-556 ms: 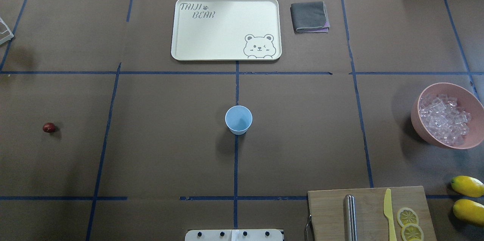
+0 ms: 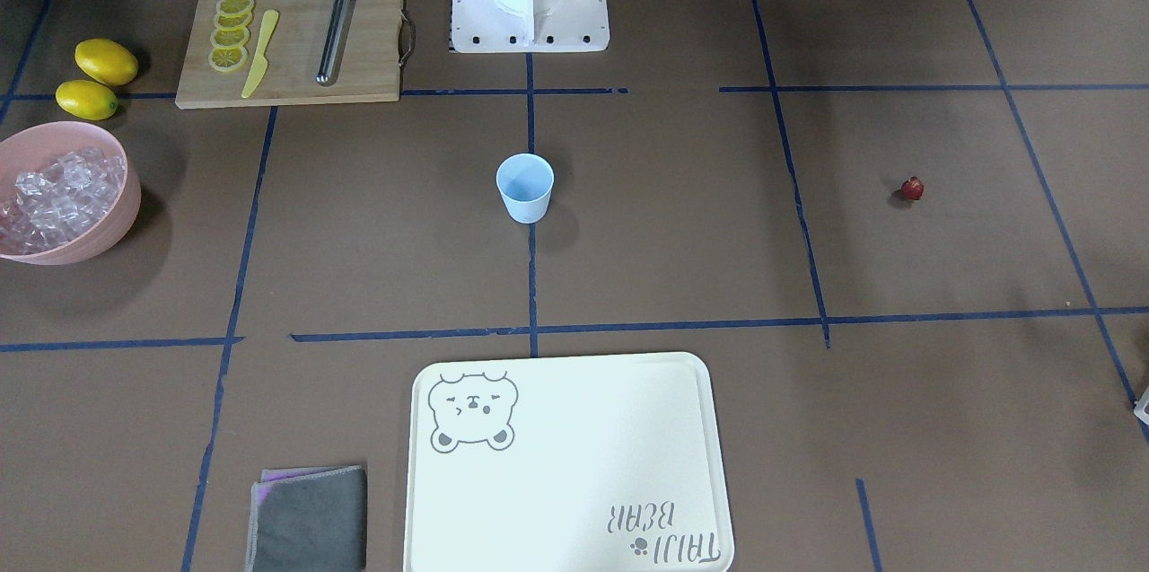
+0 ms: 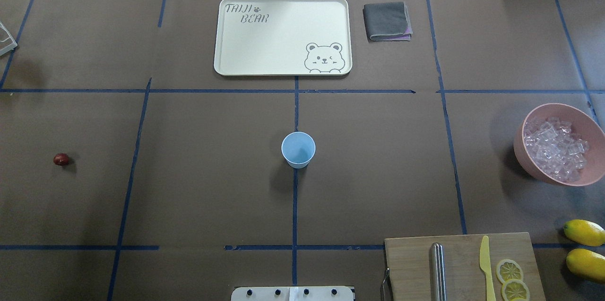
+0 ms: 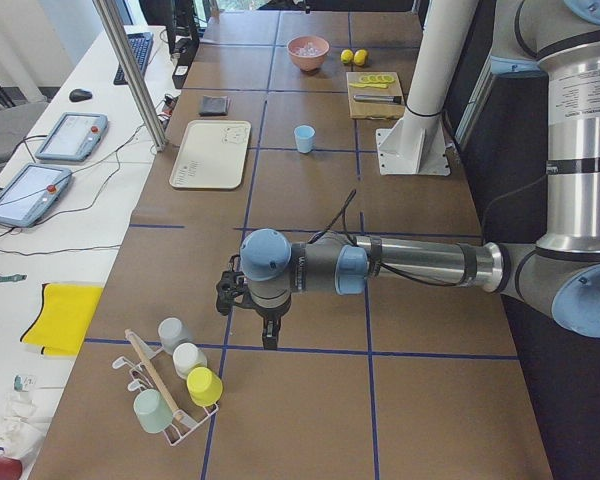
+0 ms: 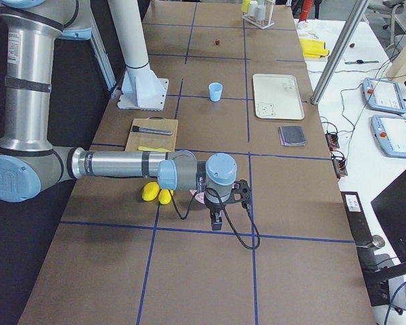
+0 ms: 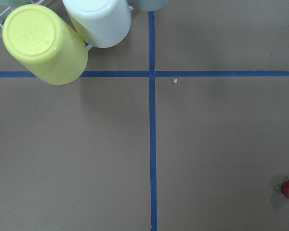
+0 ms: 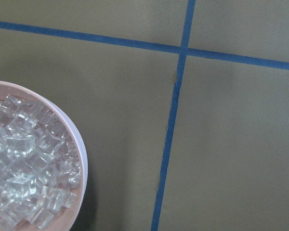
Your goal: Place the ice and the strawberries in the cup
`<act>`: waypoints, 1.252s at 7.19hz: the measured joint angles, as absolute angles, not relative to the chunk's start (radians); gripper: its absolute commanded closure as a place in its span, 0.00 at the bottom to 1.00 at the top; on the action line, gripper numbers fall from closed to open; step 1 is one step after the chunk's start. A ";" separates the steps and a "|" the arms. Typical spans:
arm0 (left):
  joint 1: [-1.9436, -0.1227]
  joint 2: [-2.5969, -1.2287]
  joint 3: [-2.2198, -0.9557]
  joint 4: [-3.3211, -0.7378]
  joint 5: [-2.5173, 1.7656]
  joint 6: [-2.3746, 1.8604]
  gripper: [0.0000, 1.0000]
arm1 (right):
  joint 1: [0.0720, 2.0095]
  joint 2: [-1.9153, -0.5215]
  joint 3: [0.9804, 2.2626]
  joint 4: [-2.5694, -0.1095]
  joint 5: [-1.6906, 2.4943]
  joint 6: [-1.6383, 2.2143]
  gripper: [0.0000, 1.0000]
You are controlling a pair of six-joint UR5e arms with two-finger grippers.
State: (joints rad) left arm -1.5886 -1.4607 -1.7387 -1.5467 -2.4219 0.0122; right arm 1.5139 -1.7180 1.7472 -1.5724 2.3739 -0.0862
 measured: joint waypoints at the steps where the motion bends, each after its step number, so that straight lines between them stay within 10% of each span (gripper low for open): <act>1: -1.588 -1.456 -1.739 -1.553 -2.427 0.008 0.00 | 1.514 -1.720 1.760 -1.564 2.377 -0.084 0.00; 9: -1.580 -1.427 -1.744 -1.717 -2.437 0.001 0.00 | 1.214 -1.811 1.902 -1.333 2.254 -0.009 0.10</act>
